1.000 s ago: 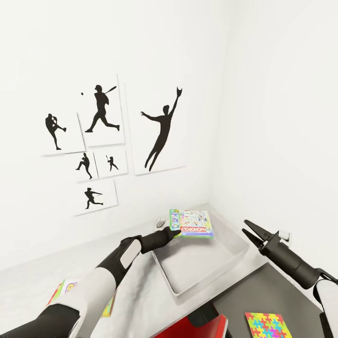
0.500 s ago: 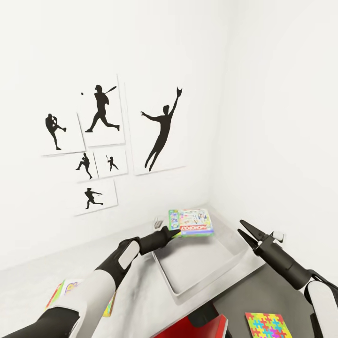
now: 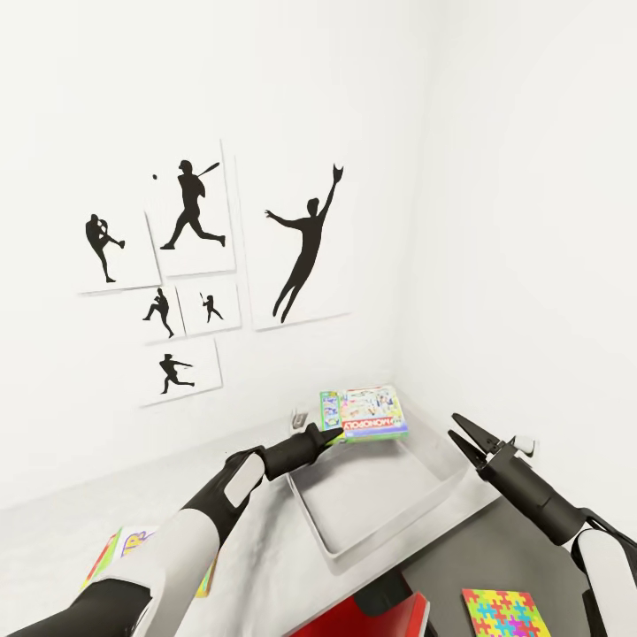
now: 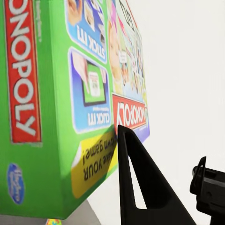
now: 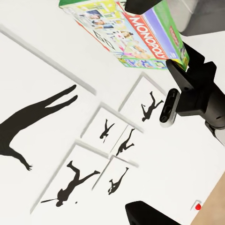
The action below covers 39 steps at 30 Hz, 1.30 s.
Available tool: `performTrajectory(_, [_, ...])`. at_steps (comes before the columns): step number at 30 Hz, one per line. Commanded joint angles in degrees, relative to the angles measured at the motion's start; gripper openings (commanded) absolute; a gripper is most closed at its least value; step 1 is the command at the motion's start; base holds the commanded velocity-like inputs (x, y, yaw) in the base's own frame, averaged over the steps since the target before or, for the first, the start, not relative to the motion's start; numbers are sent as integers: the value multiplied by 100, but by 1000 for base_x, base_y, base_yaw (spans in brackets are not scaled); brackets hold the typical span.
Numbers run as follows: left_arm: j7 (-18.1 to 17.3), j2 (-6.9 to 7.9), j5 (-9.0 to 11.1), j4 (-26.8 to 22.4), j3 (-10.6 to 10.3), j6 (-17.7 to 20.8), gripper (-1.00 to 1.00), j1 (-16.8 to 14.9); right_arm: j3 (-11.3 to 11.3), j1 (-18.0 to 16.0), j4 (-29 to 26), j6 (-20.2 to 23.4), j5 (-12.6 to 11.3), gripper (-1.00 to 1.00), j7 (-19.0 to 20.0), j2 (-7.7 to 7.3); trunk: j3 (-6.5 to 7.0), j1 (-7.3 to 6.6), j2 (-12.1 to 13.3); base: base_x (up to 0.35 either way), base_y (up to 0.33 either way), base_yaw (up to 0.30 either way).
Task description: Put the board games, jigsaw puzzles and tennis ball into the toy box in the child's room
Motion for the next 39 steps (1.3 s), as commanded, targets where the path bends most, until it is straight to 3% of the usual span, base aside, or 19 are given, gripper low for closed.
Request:
performTrajectory(1, [7, 0, 44, 1, -3, 48, -100, -3, -8, -5, 1, 32, -3, 100, 14, 1, -5, 3, -7, 0, -6, 0])
performTrajectory(29, [75, 0, 58, 47, -4, 37, -100, -3, -8, -4, 1, 32, -3, 100, 14, 2, -5, 3, -7, 0, -12, 0])
performTrajectory(39, [867, 0, 71, 179, 1, 51, -100, -3, -15, -4, 1, 32, -3, 100, 18, -3, -5, 3, -7, 0, 0, 0])
